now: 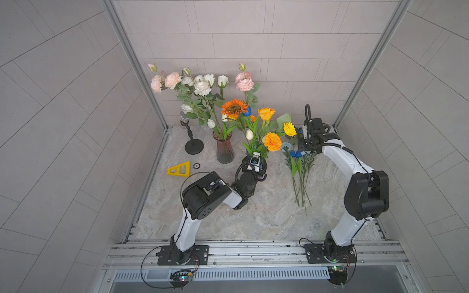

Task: Pick out blue flowers from the vase
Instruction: Place the flower at the center of the board, then pick up the flower from the vase.

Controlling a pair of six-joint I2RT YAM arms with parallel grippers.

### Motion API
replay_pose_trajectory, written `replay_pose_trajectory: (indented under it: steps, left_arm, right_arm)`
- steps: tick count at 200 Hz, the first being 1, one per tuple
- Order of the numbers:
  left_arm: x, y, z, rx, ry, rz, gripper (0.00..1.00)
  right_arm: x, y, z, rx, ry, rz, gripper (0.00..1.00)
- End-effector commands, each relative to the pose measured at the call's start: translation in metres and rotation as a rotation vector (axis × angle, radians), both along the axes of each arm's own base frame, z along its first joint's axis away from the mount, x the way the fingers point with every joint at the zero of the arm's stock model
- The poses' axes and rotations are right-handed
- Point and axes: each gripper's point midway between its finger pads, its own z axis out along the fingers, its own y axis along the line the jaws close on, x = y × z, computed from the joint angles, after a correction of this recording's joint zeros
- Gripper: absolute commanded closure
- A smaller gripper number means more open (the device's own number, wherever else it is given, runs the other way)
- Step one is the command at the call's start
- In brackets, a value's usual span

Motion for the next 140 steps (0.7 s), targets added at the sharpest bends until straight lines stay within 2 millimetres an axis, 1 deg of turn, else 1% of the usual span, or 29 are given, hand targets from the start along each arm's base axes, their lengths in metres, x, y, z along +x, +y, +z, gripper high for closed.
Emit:
replay_pose_trajectory:
  steps: [1,17,25,46,78,98,116,140]
  left_arm:
    - [-0.001,-0.002,-0.037,0.125,0.074,-0.003,0.20]
    - [-0.002,-0.002,-0.037,0.121,0.074,0.000,0.16]
    - [-0.002,-0.003,-0.036,0.118,0.074,-0.001,0.15]
    - [-0.003,-0.003,-0.035,0.117,0.073,-0.001,0.11]
    - [-0.007,0.000,-0.027,0.104,0.065,0.002,0.09]
    - [-0.013,0.000,-0.016,0.103,0.049,-0.014,0.08]
    - [-0.018,0.001,-0.002,0.105,0.026,-0.022,0.07]
    - [-0.025,0.003,0.017,0.101,-0.007,-0.035,0.07]
  right_arm:
    - [-0.007,-0.002,0.059,-0.002,-0.154,-0.006,0.46]
    - [-0.014,-0.001,0.083,0.000,-0.205,-0.003,0.46]
    - [-0.017,0.000,0.091,-0.003,-0.218,0.004,0.46]
    - [-0.024,0.005,0.107,-0.018,-0.241,0.023,0.46]
    - [-0.032,0.008,0.121,-0.021,-0.273,0.031,0.42]
    - [-0.037,0.013,0.130,-0.026,-0.294,0.052,0.41]
    - [-0.042,0.019,0.140,-0.041,-0.321,0.070,0.41]
    - [-0.048,0.021,0.154,-0.055,-0.356,0.073,0.42]
